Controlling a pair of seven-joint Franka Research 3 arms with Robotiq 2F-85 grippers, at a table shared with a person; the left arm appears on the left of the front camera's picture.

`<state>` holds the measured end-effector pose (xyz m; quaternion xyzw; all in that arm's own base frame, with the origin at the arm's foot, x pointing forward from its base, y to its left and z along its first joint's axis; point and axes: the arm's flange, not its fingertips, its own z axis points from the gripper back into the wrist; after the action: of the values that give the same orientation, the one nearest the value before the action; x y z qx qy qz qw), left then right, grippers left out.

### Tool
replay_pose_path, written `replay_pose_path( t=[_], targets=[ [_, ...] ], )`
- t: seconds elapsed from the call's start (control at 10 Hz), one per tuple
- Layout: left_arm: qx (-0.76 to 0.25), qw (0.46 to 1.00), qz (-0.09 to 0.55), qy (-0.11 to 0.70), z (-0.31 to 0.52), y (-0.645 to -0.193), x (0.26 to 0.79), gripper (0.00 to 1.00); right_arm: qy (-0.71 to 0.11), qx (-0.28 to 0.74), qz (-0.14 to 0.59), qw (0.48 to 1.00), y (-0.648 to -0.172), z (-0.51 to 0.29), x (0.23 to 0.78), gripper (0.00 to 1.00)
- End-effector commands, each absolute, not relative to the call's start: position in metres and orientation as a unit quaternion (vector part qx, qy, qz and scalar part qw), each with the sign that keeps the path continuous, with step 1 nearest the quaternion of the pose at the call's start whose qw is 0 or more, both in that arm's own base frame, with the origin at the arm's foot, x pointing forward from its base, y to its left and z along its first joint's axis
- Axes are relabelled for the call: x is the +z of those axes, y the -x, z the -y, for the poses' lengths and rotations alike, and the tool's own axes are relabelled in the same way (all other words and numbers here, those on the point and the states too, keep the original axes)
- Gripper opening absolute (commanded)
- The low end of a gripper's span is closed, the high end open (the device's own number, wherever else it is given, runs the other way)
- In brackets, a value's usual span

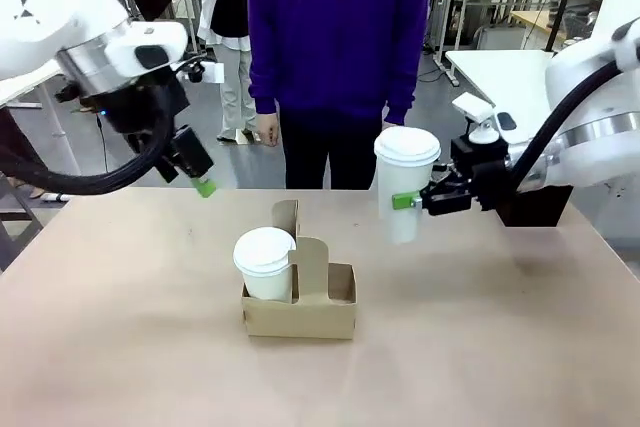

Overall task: Pour a drink into a cup and package it in a carrier.
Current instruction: Insert the held 600 ml Paper Cup into the Cup Carrier.

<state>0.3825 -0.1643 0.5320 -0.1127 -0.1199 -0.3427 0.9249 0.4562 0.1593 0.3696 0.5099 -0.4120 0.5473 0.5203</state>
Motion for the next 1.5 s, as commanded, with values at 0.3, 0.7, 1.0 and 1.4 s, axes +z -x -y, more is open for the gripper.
replay_pose_path(
  t=[0.3, 0.7, 1.0, 1.4],
  targets=[
    [-0.361, 0.917, 0.118, 0.122, 0.156, -0.383, 0.52, 1.0, -0.513, 0.543, 0.422, 0.514, -0.454, -0.166, 0.359, 0.8],
    [-0.398, 0.897, 0.138, 0.134, 0.145, -0.388, 0.495, 1.0, -0.521, 0.548, 0.437, 0.487, -0.447, -0.179, 0.355, 0.8],
    [-0.411, 0.879, 0.156, 0.182, 0.11, -0.386, 0.467, 1.0, -0.562, 0.55, 0.435, 0.438, -0.435, -0.208, 0.353, 0.8],
    [-0.422, 0.855, 0.211, 0.214, 0.07, -0.387, 0.432, 1.0, -0.582, 0.561, 0.415, 0.416, -0.425, -0.244, 0.344, 0.8]
  ],
)
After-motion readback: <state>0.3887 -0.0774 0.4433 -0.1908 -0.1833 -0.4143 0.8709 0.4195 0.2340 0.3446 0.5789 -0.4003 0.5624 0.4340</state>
